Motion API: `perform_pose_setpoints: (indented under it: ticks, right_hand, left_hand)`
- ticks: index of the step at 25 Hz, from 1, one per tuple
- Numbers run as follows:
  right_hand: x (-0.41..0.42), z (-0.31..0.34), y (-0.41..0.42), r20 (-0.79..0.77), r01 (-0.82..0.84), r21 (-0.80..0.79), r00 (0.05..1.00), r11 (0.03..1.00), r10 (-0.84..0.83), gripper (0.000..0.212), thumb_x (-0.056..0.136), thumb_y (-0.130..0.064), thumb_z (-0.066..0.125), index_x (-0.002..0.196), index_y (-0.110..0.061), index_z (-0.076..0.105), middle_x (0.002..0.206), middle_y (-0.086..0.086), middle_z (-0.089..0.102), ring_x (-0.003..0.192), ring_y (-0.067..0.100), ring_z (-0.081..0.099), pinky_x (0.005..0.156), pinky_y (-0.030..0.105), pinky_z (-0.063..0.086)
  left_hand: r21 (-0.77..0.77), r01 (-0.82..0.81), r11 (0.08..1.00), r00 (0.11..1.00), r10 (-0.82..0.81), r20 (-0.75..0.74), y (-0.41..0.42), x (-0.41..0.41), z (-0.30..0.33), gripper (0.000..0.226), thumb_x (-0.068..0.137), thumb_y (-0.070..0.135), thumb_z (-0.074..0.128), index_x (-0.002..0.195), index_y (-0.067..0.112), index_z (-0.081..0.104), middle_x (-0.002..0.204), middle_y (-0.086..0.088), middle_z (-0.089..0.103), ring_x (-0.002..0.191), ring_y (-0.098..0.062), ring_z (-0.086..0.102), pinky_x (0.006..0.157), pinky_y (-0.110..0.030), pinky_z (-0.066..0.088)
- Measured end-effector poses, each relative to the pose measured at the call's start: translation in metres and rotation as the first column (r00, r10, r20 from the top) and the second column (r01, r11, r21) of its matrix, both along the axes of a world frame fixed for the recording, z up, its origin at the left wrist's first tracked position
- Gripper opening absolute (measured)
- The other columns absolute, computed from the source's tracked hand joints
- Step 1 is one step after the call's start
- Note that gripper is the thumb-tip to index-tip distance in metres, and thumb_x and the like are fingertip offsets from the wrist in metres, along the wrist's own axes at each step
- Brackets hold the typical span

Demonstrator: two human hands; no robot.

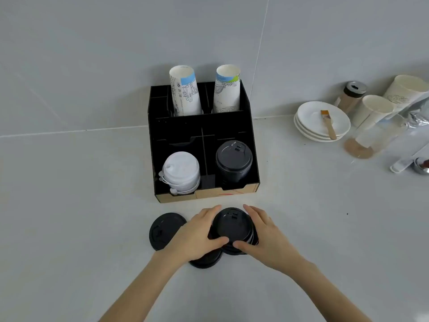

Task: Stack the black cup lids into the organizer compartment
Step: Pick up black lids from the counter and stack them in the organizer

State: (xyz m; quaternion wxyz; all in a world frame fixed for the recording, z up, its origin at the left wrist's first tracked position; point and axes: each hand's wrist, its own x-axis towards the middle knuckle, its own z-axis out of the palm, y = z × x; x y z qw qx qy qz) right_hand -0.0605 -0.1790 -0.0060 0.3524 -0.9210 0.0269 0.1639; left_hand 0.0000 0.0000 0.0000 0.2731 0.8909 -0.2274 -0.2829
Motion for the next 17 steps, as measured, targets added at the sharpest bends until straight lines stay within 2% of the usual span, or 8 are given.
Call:
perform_pose_setpoints:
  ticks: [6, 12, 14, 17]
  right_hand:
    - [-0.002, -0.011, 0.000, 0.050, -0.002, 0.030, 0.999, 1.000, 0.001, 0.080, 0.076, -0.040, 0.062, 0.138, -0.028, 0.014, 0.144, -0.007, 0.026, 0.130, 0.014, 0.028, 0.110, 0.032, 0.027]
    - [-0.001, -0.005, 0.000, 0.067, 0.031, 0.087, 0.997, 0.996, -0.037, 0.081, 0.075, -0.036, 0.064, 0.138, -0.026, 0.014, 0.144, -0.006, 0.028, 0.129, 0.014, 0.033, 0.110, 0.034, 0.030]
    - [0.001, 0.001, -0.002, 0.084, 0.047, 0.111, 0.995, 0.993, -0.056, 0.082, 0.075, -0.034, 0.065, 0.138, -0.026, 0.014, 0.143, -0.007, 0.029, 0.128, 0.012, 0.034, 0.107, 0.023, 0.029]
    - [0.009, 0.015, -0.005, 0.140, 0.045, 0.130, 0.988, 0.991, -0.064, 0.079, 0.075, -0.033, 0.066, 0.137, -0.027, 0.018, 0.133, -0.016, 0.031, 0.123, 0.005, 0.033, 0.089, -0.007, 0.018]
  left_hand:
    - [0.066, 0.063, 0.996, 0.995, -0.068, 0.073, -0.001, -0.003, -0.014, 0.075, 0.078, 0.040, 0.059, 0.137, 0.026, 0.014, 0.145, 0.000, 0.030, 0.127, -0.020, 0.036, 0.108, -0.041, 0.029]
    - [-0.030, 0.003, 1.000, 0.998, -0.001, 0.067, -0.002, -0.001, -0.016, 0.077, 0.078, 0.037, 0.061, 0.137, 0.026, 0.013, 0.144, 0.000, 0.029, 0.125, -0.020, 0.038, 0.106, -0.039, 0.034]
    - [-0.087, -0.024, 0.996, 0.997, 0.030, 0.067, -0.001, 0.002, -0.011, 0.079, 0.077, 0.037, 0.063, 0.137, 0.026, 0.014, 0.143, 0.002, 0.030, 0.124, -0.015, 0.039, 0.102, -0.030, 0.035]
    - [-0.198, -0.048, 0.979, 0.992, 0.071, 0.109, 0.000, 0.011, 0.002, 0.075, 0.074, 0.036, 0.066, 0.134, 0.030, 0.023, 0.137, 0.009, 0.035, 0.120, -0.008, 0.039, 0.094, -0.021, 0.030]
